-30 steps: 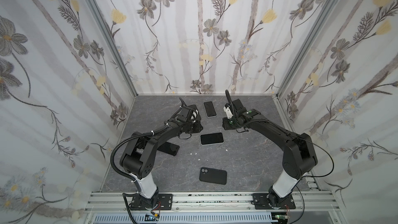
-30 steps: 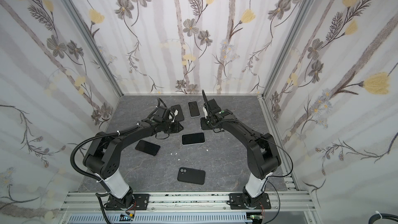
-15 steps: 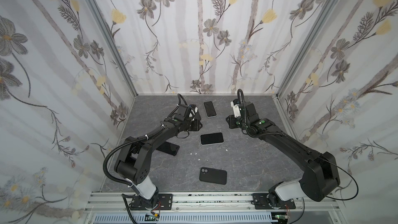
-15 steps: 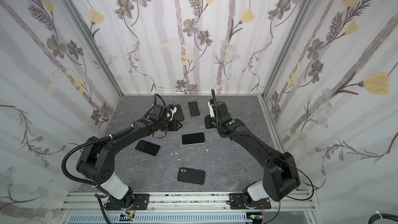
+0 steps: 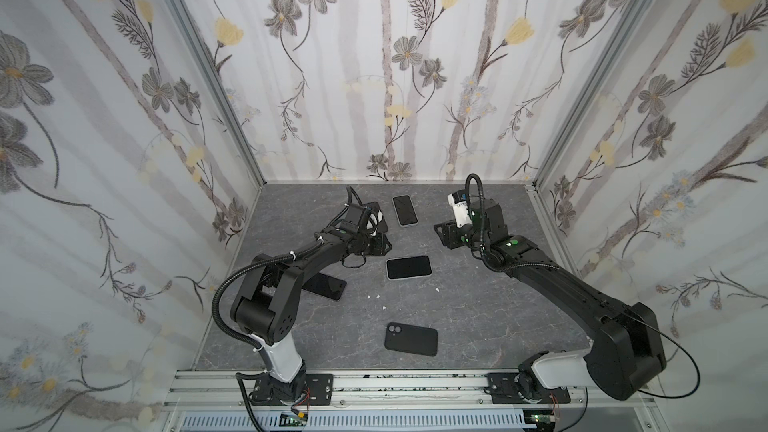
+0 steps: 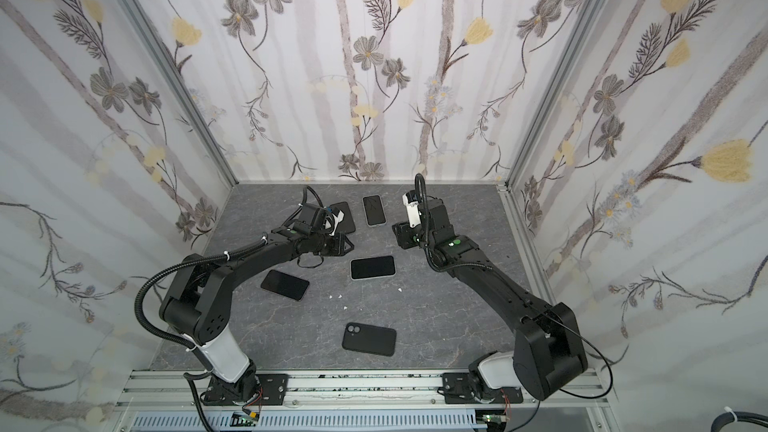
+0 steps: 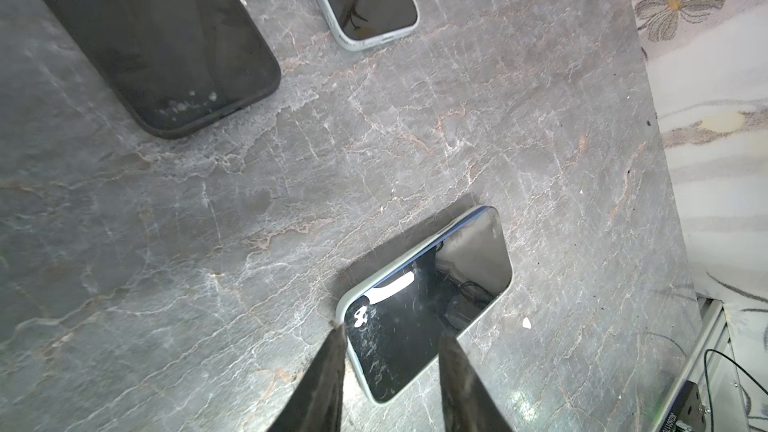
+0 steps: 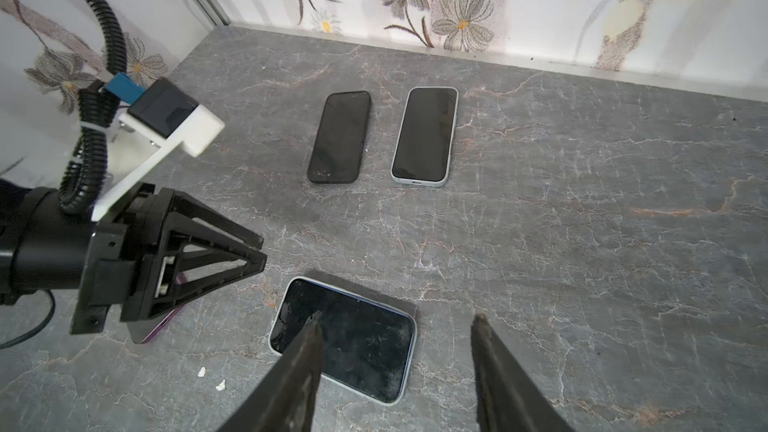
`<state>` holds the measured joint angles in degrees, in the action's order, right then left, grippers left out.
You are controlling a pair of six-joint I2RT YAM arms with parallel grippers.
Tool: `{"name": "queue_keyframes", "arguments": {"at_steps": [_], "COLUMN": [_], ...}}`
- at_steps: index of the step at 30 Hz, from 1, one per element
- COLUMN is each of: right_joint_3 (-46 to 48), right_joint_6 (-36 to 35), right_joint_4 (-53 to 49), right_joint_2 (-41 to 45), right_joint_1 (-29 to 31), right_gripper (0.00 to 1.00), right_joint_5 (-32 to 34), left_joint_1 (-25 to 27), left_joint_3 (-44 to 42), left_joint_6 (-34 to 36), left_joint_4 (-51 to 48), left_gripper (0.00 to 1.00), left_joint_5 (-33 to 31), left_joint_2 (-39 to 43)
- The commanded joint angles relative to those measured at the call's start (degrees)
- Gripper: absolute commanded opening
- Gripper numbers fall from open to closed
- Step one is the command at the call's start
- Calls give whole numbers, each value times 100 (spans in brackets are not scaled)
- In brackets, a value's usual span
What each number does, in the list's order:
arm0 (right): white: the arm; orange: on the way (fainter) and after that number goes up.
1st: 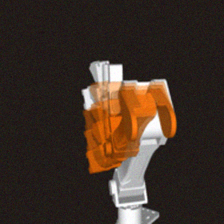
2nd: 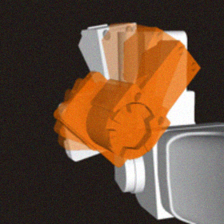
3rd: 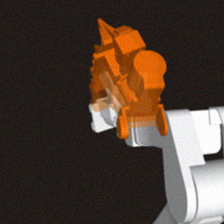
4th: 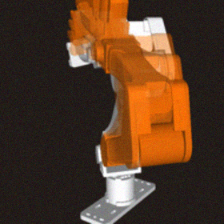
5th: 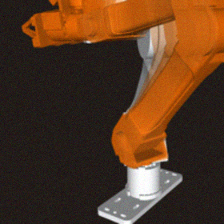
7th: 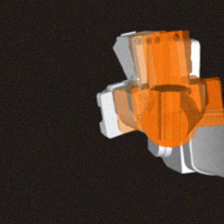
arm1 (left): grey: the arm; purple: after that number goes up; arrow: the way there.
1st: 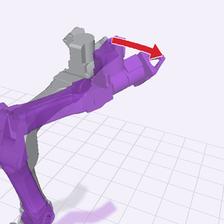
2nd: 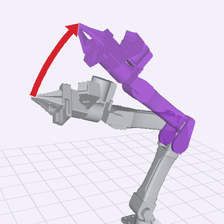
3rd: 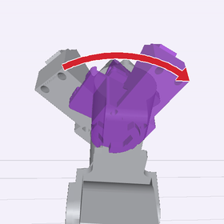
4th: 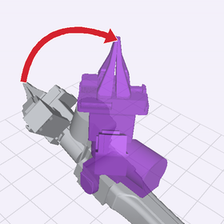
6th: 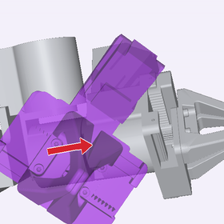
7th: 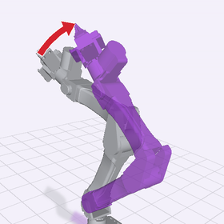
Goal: Put the phone into the phone case
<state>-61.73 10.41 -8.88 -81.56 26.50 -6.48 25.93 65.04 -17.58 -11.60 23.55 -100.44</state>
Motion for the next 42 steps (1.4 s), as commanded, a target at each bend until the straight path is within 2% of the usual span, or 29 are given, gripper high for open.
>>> {"name": "queue_keyframes", "arguments": {"at_steps": [1,4,8,15,18,22,25,33,42], "right_joint_3": [-468,-869,-1050,-1071,-1106,-1186,-1216,-1313,-1418], "right_joint_6": [95,150,191,277,263,235,215,177,146], "right_joint_4": [-497,-932,-1133,-1356,-1438,-1528,-1539,-1581,-1731], "right_joint_2": [-479,-1131,-1678,-2259,-2478,-2723,-2835,-3048,-3150], "right_joint_1": [-256,-373,-361,-335,-324,-282,-236,-211,-191], "right_gripper": [51,42,31,32,25,25,24,14,14], "right_joint_5": [-907,-1505,-1794,-1488,-1470,-1453,-1445,-1313,-1066], "left_joint_1": [-8,-6,-1,17,13,17,24,84,114], "left_joint_3": [32,81,88,0,33,96,97,106,140], "left_joint_6": [-109,-170,-286,-547,-505,-448,-448,-421,-386], "left_joint_4": [-150,-141,-132,81,14,-136,-141,-193,-256], "left_gripper": [36,35,33,31,31,29,28,26,25], "left_joint_5": [142,236,430,494,380,275,273,291,275], "left_joint_2": [-127,-275,-463,-600,-632,-713,-748,-820,-879]}}
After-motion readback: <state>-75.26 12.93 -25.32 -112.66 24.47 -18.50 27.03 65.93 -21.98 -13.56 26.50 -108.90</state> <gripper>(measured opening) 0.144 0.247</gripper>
